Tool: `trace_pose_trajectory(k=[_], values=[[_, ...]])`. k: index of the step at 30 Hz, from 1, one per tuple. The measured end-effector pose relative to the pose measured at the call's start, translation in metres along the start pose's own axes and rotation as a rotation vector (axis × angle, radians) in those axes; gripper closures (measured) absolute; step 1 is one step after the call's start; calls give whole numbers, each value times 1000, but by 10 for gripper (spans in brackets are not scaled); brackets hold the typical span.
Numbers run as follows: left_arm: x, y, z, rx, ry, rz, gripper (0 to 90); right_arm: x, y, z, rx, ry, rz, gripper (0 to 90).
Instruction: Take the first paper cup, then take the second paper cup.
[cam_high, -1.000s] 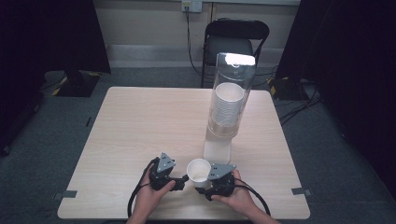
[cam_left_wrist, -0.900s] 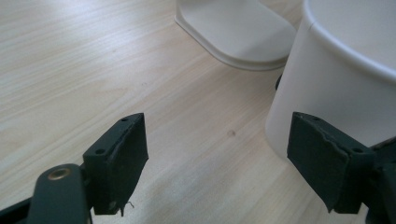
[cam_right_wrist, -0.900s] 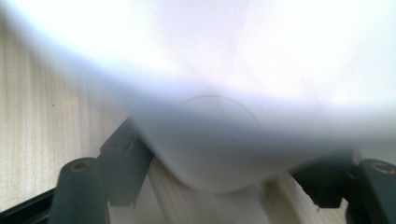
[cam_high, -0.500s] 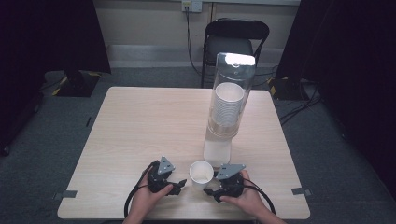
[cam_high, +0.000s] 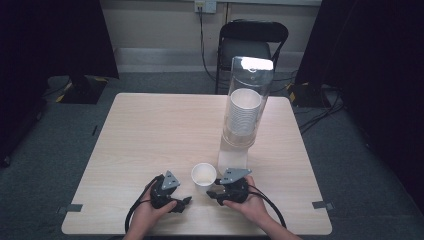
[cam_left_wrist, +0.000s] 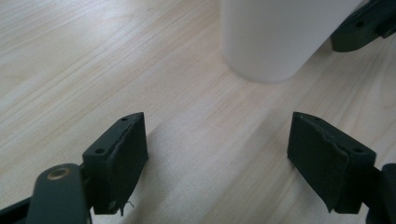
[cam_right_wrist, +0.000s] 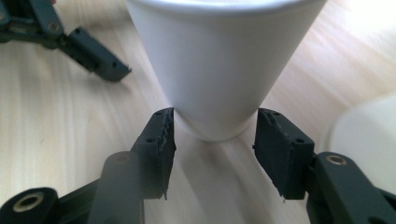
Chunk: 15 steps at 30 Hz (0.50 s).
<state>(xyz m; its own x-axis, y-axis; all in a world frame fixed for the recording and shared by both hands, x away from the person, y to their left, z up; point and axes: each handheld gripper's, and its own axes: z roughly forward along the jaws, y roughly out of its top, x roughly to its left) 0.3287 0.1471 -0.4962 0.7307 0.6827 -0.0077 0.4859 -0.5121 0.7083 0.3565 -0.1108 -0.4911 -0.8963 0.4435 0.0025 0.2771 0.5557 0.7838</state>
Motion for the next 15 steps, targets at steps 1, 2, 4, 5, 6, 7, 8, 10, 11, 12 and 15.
trace_pose_trajectory(k=[1, 2, 4, 5, 6, 7, 8, 10, 11, 12, 15], values=[[0, -1, 0, -12, -4, -2, 195, 4, 3, 3, -1, -8, -4, 413], [0, -2, 0, -24, -8, -11, 190, 5, 4, 2, 1, -15, -5, 353], [0, -3, 0, -25, -11, 0, 169, 6, 3, 1, 5, -20, -10, 298], [0, -4, 2, -36, -4, 7, 169, 5, 2, -3, 9, -26, -6, 256], [0, -4, 2, -37, -7, 6, 156, 4, 0, -7, 12, -22, 14, 237], [0, -4, 3, -38, -5, 8, 151, 1, -2, -13, 5, -26, 25, 236], [1, -2, 3, -30, -4, 8, 150, -7, -7, -24, 6, -45, 40, 219], [1, -2, 4, -34, 9, 8, 150, -11, -10, -30, 4, -52, 65, 210], [1, -2, 3, -27, 4, 5, 150, -21, -15, -40, -2, -71, 100, 205], [0, -2, 5, -43, -1, 0, 150, -25, -17, -45, -8, -81, 112, 203], [0, -2, 5, -43, 0, 0, 149, -37, -19, -55, -28, -110, 150, 196]])
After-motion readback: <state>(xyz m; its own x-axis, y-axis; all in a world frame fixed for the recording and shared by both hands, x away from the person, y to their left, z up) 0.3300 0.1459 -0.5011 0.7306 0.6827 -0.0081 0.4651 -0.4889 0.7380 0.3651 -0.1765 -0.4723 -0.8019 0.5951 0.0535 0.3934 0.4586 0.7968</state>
